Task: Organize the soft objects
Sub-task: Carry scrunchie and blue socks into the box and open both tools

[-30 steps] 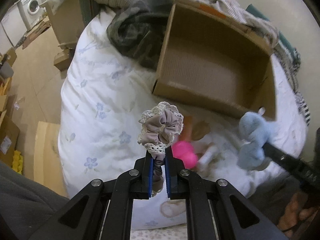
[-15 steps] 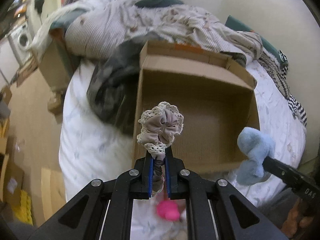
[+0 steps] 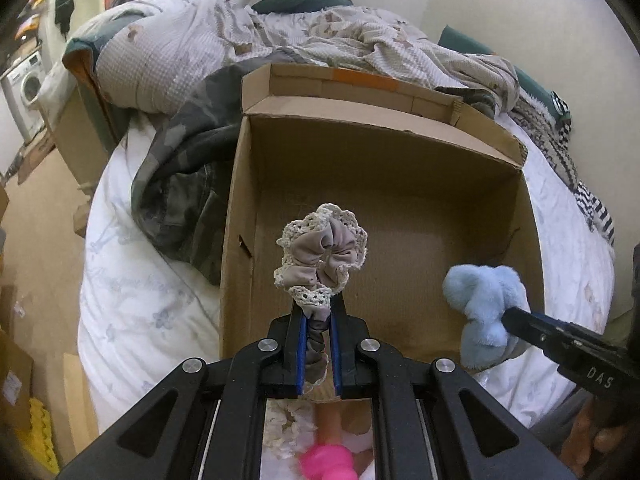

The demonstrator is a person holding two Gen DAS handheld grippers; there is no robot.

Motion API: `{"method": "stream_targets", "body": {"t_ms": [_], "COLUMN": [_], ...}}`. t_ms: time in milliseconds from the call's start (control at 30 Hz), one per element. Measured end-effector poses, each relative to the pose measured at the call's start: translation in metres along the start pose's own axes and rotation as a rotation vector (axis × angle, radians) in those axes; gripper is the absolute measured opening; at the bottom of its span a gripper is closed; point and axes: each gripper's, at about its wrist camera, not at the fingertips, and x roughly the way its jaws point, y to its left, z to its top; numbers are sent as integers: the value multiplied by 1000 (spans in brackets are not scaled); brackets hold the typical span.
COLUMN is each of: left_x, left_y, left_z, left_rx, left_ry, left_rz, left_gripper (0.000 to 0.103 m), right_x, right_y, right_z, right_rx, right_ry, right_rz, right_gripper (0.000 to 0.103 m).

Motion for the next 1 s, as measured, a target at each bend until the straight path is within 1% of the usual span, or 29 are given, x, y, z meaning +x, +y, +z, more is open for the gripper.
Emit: {"method": "stream_targets", "body": {"t_ms": [100,233,500,700,733,767,833,900,933,967,1000], "left_x": [4,8,14,14,14,15,16,18,18,17,16], "left_y": [1,2,1,0,-1,-1,-2,-3,-3,-3,-3], "left_z": [1,0,-2,-2,-3,-4,-4,-5,-5,-5,-5], "left_rx": [-5,-22,-15,-7,0,4,8,8,6,4,0], "left_ry": [-5,2,9,5,3,4,9,20,22,22,16], "left_rz": [11,-1,3,7,15,19,22,25,26,27,28], "left_gripper": [9,9,9,9,10,10,11,16,25,36,44], "right_x": [3,5,6,7,7,7,9,11,11,11,10], "right_y": [0,-5,-2,-3,-3,-3,-4,-3,-3,-2,-2], "right_z": [0,1,2,2,2,2,1,1,1,1,1], "right_rx": [-4,13,3,10,9,9,14,12,11,10,10], "right_ry": [3,8,10,12,12,14,25,37,39,38,35], "right_rz": [-14,-20,-28,-28,-30,-30,-29,-32,-35,-34,-31], "right_gripper": [32,32,33,35,37,44,46,46,50,57,61]}}
